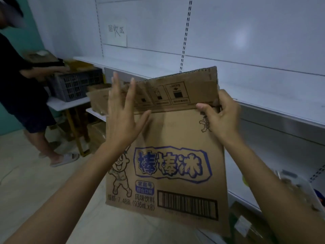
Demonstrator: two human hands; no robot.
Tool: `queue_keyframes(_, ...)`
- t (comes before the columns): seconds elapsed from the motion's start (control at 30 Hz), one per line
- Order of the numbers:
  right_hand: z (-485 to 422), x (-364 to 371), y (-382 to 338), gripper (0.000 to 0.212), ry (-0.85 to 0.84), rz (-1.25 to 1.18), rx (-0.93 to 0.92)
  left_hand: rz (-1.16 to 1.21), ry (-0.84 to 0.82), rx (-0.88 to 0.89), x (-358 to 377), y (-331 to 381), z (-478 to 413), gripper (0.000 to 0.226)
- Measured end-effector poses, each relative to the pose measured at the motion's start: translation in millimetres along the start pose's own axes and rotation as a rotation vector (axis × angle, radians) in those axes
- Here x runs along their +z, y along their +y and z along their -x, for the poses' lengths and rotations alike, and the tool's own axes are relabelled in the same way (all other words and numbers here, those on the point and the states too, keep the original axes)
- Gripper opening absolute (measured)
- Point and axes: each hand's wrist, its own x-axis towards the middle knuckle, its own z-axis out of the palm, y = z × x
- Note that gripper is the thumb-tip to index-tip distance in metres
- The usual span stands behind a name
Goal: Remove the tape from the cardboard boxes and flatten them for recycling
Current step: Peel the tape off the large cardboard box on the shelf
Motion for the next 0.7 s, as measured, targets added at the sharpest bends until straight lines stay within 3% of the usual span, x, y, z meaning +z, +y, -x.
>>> queue_keyframes(0.1,-29.2,-2.0,-9.9,0.023,0.092,-0.003,-0.03,-0.023,-0.109,-0.169,-3.9,-32.0,22.0,0.089)
queue_keyframes(0.23,-72.4,-25.4,-17.2,0.021,0.166,-0.007,-0.037,0.054,-0.209,-0.556,4.3,-59.9,24.0,0.091)
queue_keyframes(0.33,-114.9,-51.8,-21.0,0.025,0.239,0.023,-0.044,0.156,-0.188,-0.662,12.2,-59.7,-7.8,0.086)
queue_keyframes(0.63,-217.0,-121.2,29.3,0.02,0.39,-0.001,0.056,0.277,-0.074,-0.437,82.3,-9.2,-81.9,0.072)
queue_keyframes(0.7,-232.2,-133.8,52.6,0.022,0.403,0.02,0.106,0.253,-0.035,-0.242,102.5,14.1,-80.2,0.065)
